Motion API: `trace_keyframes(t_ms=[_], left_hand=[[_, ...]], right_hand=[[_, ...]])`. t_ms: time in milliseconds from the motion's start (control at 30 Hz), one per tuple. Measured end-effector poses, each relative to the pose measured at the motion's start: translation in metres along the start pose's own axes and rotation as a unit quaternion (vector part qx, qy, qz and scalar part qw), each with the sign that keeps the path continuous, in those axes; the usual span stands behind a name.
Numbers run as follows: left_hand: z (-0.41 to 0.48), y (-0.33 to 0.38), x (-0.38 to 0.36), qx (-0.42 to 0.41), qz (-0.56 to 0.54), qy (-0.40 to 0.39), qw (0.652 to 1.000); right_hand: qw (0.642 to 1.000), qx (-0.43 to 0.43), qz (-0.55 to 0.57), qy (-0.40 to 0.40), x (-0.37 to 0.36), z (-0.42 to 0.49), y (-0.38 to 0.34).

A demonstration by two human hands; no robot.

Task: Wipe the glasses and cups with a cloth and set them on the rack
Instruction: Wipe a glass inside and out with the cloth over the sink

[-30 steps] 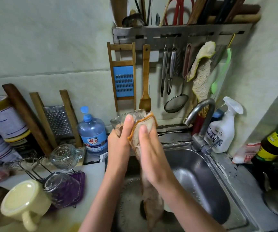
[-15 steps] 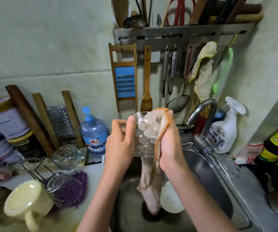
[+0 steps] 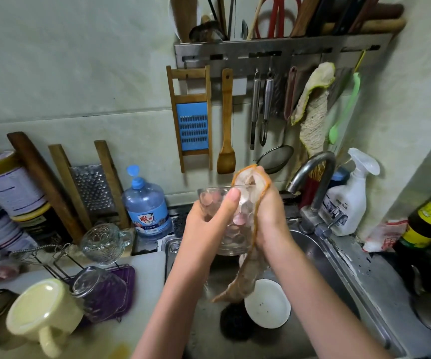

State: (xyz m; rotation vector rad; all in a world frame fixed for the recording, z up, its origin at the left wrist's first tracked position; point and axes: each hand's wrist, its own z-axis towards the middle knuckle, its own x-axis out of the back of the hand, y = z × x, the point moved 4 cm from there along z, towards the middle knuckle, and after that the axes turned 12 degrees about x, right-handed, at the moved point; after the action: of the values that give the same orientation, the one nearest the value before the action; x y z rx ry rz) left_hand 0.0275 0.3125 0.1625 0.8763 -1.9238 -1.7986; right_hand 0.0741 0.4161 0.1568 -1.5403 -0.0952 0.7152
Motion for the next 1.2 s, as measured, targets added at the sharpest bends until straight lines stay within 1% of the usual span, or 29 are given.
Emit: trace_keyframes(t_ms=[33,67,100,133,167,200,267,333,400,433,467,500,533,567,667,733,767,800,833,900,933,967,1000,1067,1133,1167,1200], left_hand=[[-0.001,-0.001,-0.002,0.017,-0.005,-0.015,1.000],[-0.001,-0.003,-0.003,0.035,-0.015,-0.026,0.999],[-0.001,-0.003,-0.004,0.052,-0.029,-0.028,0.998],[0.001,-0.005,-0.003,0.059,-0.042,-0.023,0.997],[0.003,-0.003,-0.002,0.056,-0.060,-0.016,0.996],[0.007,-0.002,0.000,0.049,-0.070,-0.006,0.996],[0.011,0.000,0.002,0.042,-0.088,-0.012,0.995],[0.014,0.000,0.002,0.043,-0.090,-0.054,0.994],[0.015,0.001,0.003,0.067,-0.152,-0.088,0.982],[0.015,-0.002,0.002,0.097,-0.214,-0.102,0.967],[0.013,-0.003,0.002,0.107,-0.246,-0.102,0.958],[0.012,-0.004,0.000,0.116,-0.279,-0.111,0.947],[0.013,-0.005,-0.001,0.111,-0.283,-0.129,0.944],[0.011,-0.004,-0.004,0.102,-0.277,-0.149,0.944],[0.011,-0.004,-0.003,0.100,-0.220,-0.136,0.961],[0.009,-0.003,-0.003,0.102,-0.184,-0.123,0.970],[0.007,-0.003,-0.003,0.105,-0.170,-0.111,0.974],[0.006,-0.001,-0.004,0.101,-0.167,-0.104,0.975],[0.005,0.001,-0.004,0.097,-0.174,-0.105,0.974],[0.004,0.006,-0.007,0.097,-0.201,-0.134,0.965],[0.007,0.007,-0.006,0.095,-0.215,-0.136,0.963],[0.007,0.009,-0.003,0.092,-0.218,-0.134,0.962],[0.009,0.009,0.000,0.086,-0.215,-0.131,0.964],[0.008,0.006,0.004,0.085,-0.195,-0.132,0.968],[0.007,0.003,0.005,0.081,-0.173,-0.131,0.973],[0.006,0.004,0.005,0.079,-0.164,-0.124,0.975],[0.007,0.005,0.004,0.071,-0.160,-0.122,0.977]], right_hand=[[0.999,-0.042,0.030,-0.014,-0.001,-0.001,-0.001],[0.997,-0.052,0.044,-0.025,-0.003,-0.005,-0.003],[0.998,-0.039,0.034,-0.038,-0.006,-0.009,-0.004],[0.998,0.016,-0.030,-0.058,-0.009,-0.015,-0.006],[0.988,0.084,-0.109,-0.071,-0.013,-0.025,-0.009],[0.967,0.153,-0.187,-0.088,-0.016,-0.035,-0.008],[0.926,0.240,-0.270,-0.112,-0.021,-0.052,-0.004],[0.873,0.322,-0.346,-0.123,-0.024,-0.066,0.001],[0.806,0.413,-0.404,-0.128,-0.025,-0.073,0.002],[0.781,0.447,-0.413,-0.138,-0.024,-0.072,0.002],[0.769,0.468,-0.409,-0.151,-0.023,-0.068,-0.001],[0.776,0.471,-0.387,-0.165,-0.022,-0.061,-0.006],[0.799,0.454,-0.351,-0.178,-0.022,-0.052,-0.012],[0.830,0.423,-0.309,-0.189,-0.021,-0.043,-0.019],[0.904,0.317,-0.194,-0.212,-0.024,-0.025,-0.028],[0.945,0.246,-0.115,-0.179,-0.024,-0.024,-0.029],[0.954,0.234,-0.112,-0.148,-0.021,-0.027,-0.029],[0.951,0.246,-0.145,-0.121,-0.019,-0.035,-0.030],[0.930,0.284,-0.206,-0.108,-0.021,-0.044,-0.031],[0.852,0.389,-0.328,-0.125,-0.026,-0.064,-0.029],[0.815,0.429,-0.364,-0.142,-0.028,-0.071,-0.025],[0.788,0.454,-0.383,-0.161,-0.028,-0.076,-0.023],[0.771,0.472,-0.389,-0.178,-0.027,-0.079,-0.021],[0.748,0.490,-0.397,-0.206,-0.024,-0.079,-0.015],[0.736,0.498,-0.398,-0.227,-0.022,-0.078,-0.015],[0.741,0.498,-0.387,-0.229,-0.021,-0.076,-0.016],[0.758,0.493,-0.365,-0.223,-0.021,-0.072,-0.019]])
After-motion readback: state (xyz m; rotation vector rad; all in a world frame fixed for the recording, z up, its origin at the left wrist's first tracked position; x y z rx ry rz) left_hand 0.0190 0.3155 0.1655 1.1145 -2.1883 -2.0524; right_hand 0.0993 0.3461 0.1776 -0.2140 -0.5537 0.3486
